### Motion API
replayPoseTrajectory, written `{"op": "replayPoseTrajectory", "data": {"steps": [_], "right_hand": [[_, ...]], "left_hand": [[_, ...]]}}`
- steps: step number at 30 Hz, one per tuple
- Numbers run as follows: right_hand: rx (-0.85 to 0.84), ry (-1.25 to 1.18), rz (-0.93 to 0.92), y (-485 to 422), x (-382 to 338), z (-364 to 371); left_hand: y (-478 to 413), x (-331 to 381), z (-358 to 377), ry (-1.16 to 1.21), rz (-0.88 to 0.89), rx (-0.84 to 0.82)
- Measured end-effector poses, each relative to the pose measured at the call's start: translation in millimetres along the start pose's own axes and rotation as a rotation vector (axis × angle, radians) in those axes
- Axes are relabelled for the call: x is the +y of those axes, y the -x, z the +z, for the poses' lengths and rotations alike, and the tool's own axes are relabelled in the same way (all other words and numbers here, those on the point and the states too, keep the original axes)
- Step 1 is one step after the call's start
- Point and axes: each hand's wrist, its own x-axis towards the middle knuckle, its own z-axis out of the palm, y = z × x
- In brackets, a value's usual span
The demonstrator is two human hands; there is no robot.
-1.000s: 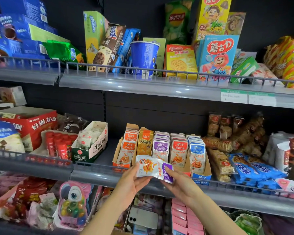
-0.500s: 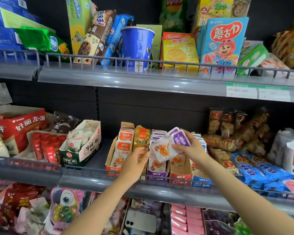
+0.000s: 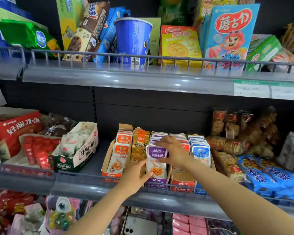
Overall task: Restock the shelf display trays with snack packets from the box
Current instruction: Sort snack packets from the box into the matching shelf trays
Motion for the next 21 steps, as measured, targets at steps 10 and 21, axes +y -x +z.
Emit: {"op": "replayPoseTrajectory", "data": {"steps": [10, 21], "right_hand": [[0.069, -0.057, 0.037, 30, -6, 4], [0.072, -0.485, -0.061, 150, -37, 41]], "left_hand": [[23, 15, -2, -0.188, 0.074, 0.154], [124, -20, 20, -0.271, 0.038, 0.121]]}}
